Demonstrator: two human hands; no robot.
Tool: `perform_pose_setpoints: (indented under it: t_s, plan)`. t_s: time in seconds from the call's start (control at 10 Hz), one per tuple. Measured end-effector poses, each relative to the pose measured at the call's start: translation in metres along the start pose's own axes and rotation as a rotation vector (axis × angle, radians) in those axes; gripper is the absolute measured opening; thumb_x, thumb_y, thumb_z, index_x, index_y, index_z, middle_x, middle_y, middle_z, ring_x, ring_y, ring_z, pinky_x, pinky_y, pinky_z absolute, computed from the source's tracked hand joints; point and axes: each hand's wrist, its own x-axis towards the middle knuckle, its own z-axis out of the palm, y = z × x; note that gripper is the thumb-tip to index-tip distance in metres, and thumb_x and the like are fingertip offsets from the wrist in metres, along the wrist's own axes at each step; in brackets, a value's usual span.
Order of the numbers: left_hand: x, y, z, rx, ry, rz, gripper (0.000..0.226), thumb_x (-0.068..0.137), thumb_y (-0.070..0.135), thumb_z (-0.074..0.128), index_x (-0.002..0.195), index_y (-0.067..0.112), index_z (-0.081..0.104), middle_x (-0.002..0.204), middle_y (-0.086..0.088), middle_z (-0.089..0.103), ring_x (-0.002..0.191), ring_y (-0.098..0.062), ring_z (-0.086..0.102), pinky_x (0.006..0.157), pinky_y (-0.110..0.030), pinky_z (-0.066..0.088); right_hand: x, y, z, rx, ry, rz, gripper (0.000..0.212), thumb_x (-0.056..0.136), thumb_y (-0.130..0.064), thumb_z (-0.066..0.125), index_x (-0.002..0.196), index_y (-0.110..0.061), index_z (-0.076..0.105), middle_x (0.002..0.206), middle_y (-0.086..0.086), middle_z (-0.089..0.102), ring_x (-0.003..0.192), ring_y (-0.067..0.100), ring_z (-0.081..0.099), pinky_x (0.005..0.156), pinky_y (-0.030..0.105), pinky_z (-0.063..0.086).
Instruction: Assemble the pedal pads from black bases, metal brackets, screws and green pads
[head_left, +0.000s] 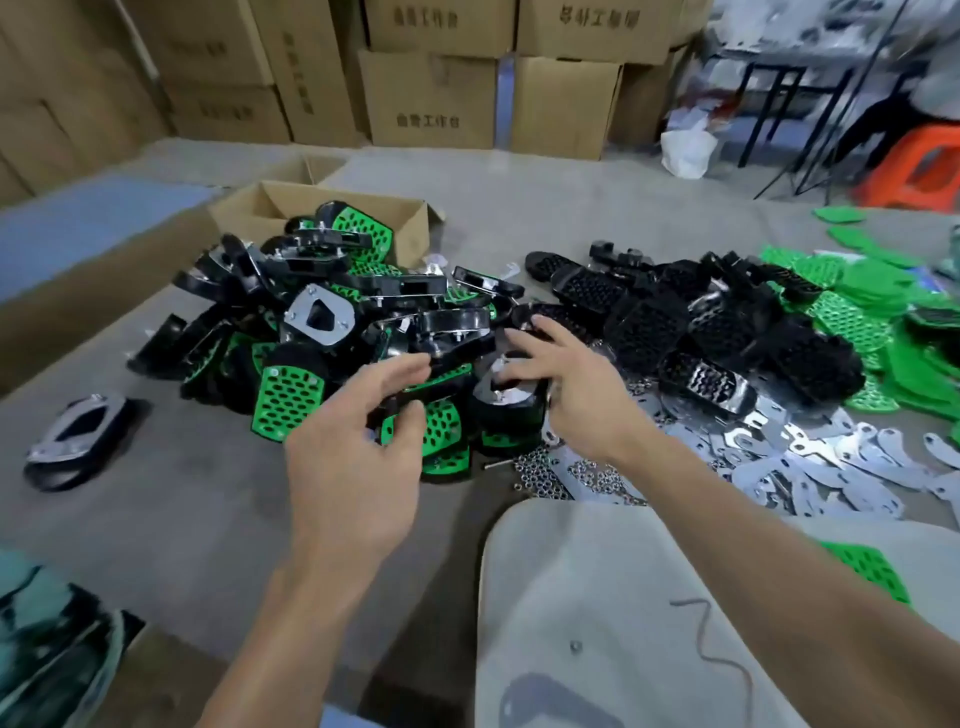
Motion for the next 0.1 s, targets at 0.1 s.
perform_pose_setpoints:
  t_s: [0.1]
  plan:
    - [0.0076,0.0118,-0.0147,-0.147,0.151,0.036,0.041,0.089,0.009,0.072,0.101,0.048,0.073,0.1,0.029,0.073,0.093,0.002,0.071,0.085,-0.02,0.057,-0.005,0.0077,-0.0155,-0.001,-0.106,0.021,0.081,0.067,0.02,0.042,0.117,-0.034,0.075,0.159,-0.01,0.039,0.151,0.009,0.025,0.115,0.02,0.029]
